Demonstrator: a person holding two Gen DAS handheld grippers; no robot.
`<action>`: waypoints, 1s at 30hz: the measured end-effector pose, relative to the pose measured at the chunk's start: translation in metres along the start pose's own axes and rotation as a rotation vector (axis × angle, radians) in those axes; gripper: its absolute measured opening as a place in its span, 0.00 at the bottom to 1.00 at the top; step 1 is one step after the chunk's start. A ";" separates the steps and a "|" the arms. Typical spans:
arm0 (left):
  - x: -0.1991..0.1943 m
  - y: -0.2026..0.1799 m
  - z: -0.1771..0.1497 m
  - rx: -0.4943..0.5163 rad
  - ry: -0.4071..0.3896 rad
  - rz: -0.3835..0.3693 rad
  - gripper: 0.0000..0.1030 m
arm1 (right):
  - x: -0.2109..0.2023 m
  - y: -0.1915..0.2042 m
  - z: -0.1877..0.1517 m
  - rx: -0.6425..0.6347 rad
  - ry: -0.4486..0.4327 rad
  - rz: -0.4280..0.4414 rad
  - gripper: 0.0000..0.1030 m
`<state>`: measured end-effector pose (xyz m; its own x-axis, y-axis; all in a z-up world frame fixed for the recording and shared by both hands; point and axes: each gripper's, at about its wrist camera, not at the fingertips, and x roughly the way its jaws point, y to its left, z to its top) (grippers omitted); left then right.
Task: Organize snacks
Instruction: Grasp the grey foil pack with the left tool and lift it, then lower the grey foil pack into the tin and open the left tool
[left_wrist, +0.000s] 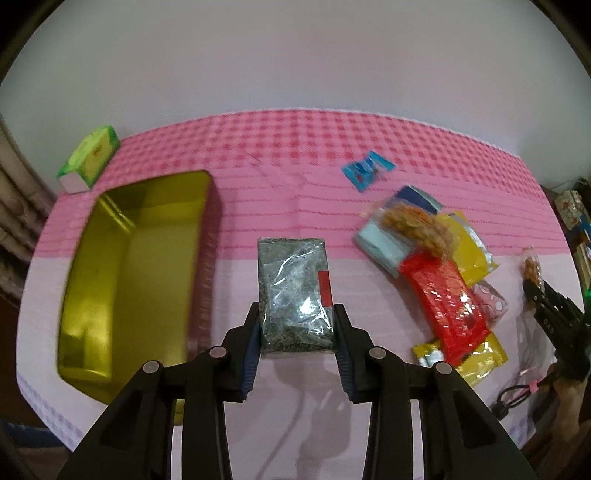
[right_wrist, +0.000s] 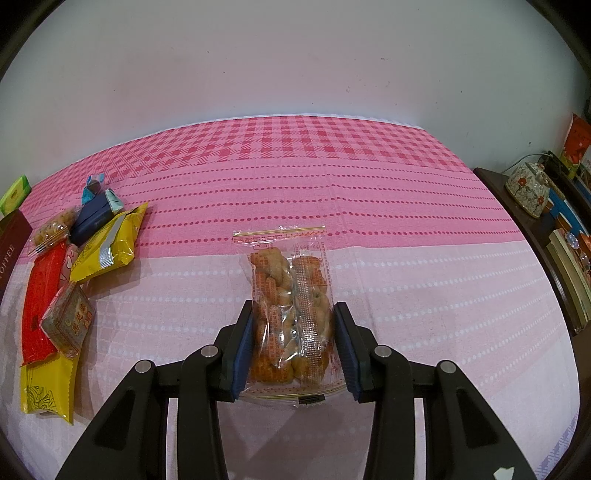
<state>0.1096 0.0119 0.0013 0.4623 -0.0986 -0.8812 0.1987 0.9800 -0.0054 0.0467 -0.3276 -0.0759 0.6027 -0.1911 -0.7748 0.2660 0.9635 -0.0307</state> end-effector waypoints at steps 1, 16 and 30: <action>-0.002 0.008 0.001 -0.004 -0.006 0.012 0.36 | 0.000 0.000 0.000 0.000 0.000 0.001 0.37; 0.012 0.123 -0.025 -0.046 0.040 0.153 0.36 | 0.000 0.000 0.000 0.000 0.000 0.001 0.37; 0.030 0.152 -0.039 -0.053 0.069 0.143 0.36 | 0.000 0.000 0.001 0.005 0.004 -0.003 0.36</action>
<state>0.1197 0.1645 -0.0447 0.4215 0.0524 -0.9053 0.0890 0.9911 0.0988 0.0470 -0.3272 -0.0754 0.5990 -0.1936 -0.7770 0.2721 0.9618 -0.0298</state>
